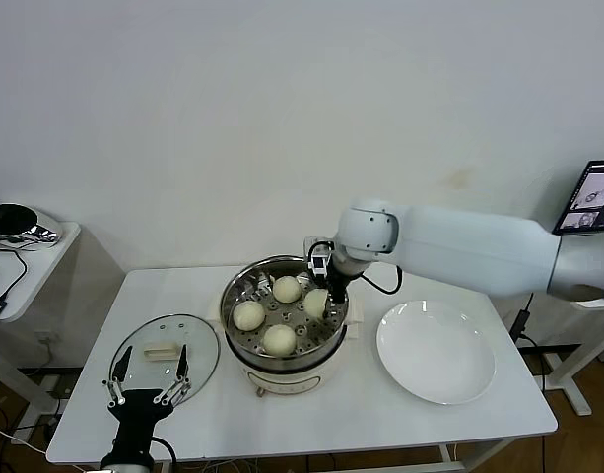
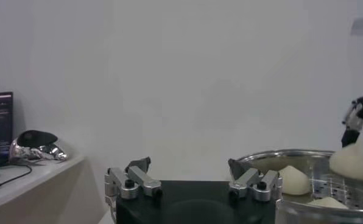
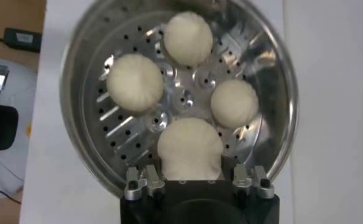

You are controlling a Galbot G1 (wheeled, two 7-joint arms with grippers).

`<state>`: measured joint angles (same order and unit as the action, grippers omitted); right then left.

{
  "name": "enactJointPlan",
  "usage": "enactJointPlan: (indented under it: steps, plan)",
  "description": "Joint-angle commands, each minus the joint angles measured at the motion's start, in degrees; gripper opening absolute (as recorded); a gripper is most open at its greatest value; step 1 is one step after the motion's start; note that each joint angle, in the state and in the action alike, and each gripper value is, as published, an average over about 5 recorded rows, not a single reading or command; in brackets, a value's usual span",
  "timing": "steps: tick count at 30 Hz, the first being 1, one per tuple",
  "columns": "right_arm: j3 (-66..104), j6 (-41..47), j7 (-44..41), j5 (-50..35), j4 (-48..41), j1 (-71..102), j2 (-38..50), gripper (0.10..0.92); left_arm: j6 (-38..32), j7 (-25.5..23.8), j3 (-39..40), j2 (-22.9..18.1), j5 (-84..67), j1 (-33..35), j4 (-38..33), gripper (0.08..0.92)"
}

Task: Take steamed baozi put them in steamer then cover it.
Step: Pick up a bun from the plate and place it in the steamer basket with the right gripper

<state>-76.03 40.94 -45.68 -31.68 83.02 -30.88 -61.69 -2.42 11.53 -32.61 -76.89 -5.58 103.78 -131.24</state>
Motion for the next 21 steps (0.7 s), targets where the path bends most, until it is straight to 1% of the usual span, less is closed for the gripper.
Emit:
enactJointPlan:
  steps: [1,8,11,13,16,21]
  plan:
    - [0.23,0.69,0.34,2.51,-2.56,3.94,-1.96,0.602,0.05,-0.05,0.13,0.00,0.04,-0.16,0.12,0.823]
    - [1.16,0.66,0.09,3.92,-3.29,4.47,-2.11,0.611,-0.10,-0.06,0.19,-0.06,0.01,-0.03,0.13,0.823]
    - [2.08,0.65,-0.03,3.60,-3.10,3.84,-1.72,0.667,-0.16,-0.06,0.16,-0.03,-0.03,0.11,0.04,0.823]
    - [3.20,0.64,-0.60,3.06,-2.39,2.93,-1.01,0.727,-0.14,-0.05,0.16,-0.01,-0.03,0.12,-0.02,0.823]
    - [5.85,0.62,-1.89,1.83,0.14,0.78,1.53,0.795,-0.04,-0.04,0.12,0.10,-0.02,0.07,-0.11,0.823]
    - [11.03,-0.30,-0.95,-1.05,6.30,-1.64,8.14,0.821,0.21,-0.03,-0.14,0.53,-0.29,-0.12,-0.17,0.823]
